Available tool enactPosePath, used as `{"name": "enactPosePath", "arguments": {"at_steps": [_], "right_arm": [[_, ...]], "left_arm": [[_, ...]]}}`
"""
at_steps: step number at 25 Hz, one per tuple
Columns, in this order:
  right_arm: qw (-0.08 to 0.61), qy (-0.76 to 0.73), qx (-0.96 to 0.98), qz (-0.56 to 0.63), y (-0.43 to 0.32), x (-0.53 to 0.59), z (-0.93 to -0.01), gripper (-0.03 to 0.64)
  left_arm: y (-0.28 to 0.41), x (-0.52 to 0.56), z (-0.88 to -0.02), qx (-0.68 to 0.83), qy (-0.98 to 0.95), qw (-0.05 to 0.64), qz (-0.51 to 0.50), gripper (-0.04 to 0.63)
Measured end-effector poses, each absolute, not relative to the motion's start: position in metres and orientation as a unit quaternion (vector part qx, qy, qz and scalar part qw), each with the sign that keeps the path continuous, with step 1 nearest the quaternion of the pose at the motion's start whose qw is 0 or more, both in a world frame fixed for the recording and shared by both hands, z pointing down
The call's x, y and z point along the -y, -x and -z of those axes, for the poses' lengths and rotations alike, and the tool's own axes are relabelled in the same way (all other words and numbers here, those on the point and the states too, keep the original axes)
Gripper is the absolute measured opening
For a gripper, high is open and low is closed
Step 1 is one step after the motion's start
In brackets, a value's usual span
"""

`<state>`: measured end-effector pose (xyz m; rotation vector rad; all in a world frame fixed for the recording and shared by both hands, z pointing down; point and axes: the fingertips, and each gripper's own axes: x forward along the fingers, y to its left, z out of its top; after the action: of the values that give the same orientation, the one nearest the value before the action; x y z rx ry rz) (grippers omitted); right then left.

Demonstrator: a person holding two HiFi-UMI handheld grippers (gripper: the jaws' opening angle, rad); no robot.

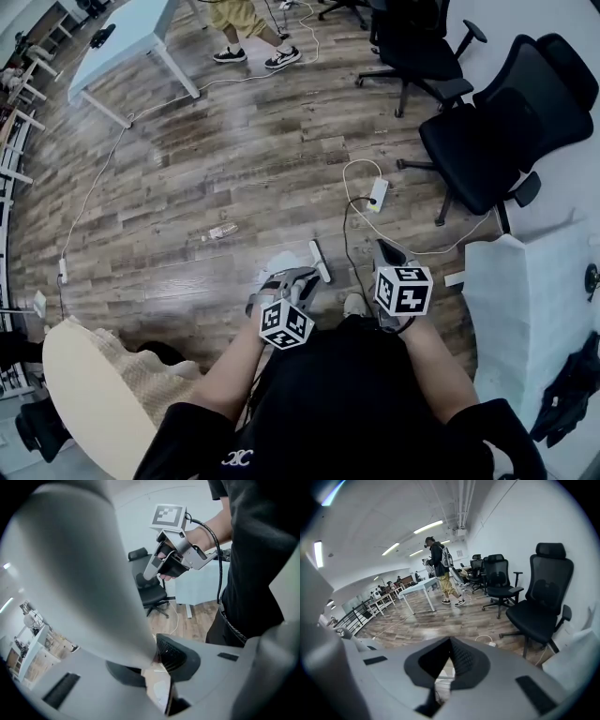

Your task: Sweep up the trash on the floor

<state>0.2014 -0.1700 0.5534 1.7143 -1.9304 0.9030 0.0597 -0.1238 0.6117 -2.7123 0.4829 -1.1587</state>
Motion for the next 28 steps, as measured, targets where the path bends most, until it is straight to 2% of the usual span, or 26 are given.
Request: {"name": "enactPosePath", "arguments": {"at_steps": [16, 21, 28], "right_arm": [[0.227, -0.562, 0.735, -0.304, -0.121, 0.209, -0.552, 0.014], [0.234, -0.556, 0.739, -0.299, -0.11, 0.217, -0.552, 0.014], [0.246, -0.548, 0.744, -0.292, -0.073, 0.226, -0.553, 0.014]], "left_arm": [[0.02, 0.167, -0.586, -0.272, 0.883, 0.06, 0.379, 0.06], [0.081, 0.218, -0.557, -0.402, 0.854, -0.004, 0.33, 0.06], [0.227, 0.284, -0.529, -0.583, 0.762, -0.116, 0.257, 0.057]]}}
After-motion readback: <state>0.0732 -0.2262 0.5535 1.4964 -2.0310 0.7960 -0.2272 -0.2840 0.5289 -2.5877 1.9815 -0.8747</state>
